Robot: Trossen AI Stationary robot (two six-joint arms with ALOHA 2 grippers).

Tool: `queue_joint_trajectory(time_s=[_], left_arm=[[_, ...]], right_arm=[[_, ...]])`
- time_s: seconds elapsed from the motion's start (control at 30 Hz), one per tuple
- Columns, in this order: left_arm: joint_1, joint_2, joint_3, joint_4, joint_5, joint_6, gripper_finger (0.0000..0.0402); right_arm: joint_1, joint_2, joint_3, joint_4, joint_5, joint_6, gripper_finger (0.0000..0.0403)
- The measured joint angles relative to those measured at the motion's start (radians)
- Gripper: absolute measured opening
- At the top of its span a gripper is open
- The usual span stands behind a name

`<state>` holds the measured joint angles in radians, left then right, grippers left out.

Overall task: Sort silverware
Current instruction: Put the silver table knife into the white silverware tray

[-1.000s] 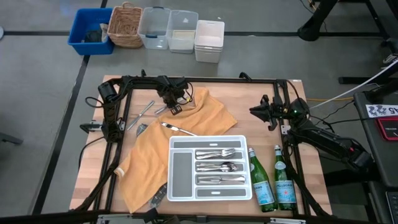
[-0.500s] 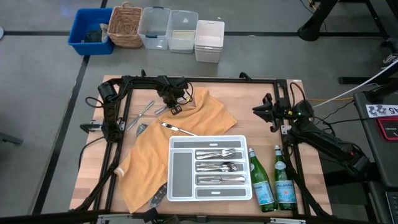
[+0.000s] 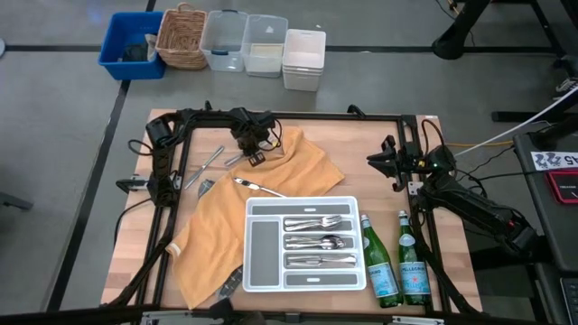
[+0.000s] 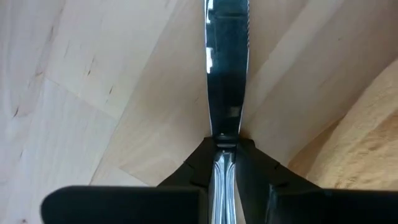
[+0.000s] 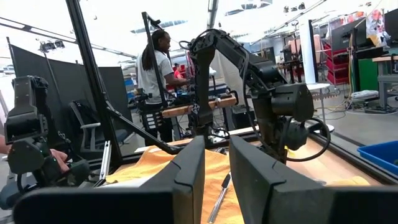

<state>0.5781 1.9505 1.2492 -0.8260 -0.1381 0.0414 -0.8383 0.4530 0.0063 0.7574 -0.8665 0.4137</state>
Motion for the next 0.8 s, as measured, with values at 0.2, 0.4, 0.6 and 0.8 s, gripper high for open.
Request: queue_joint_trajectory(time_s=[0.2,0.4,0.6,0.8], left_arm=[[0.000,0.004,0.037,-0.025,0.012,0.036,0.0041],[0.001,0.004,0.039,-0.037,0.000,0.037,0.0042],[0.000,0.001,0.040,-0.102,-0.003,0.037,0.0042],[0.000,0.000,0.041,-0.142,-0.005,0.034,0.0042]], right_arm=[[0.000,0.000,0.000,0.000,0.001,0.000,0.0078],[0.000,0.000,0.000,-0.001,0.001,0.000,0.0078],[0.000,0.000,0.000,-0.001,0.001,0.001,0.0078],[0.000,0.000,0.000,-0.001,0.001,0.000,0.0078]])
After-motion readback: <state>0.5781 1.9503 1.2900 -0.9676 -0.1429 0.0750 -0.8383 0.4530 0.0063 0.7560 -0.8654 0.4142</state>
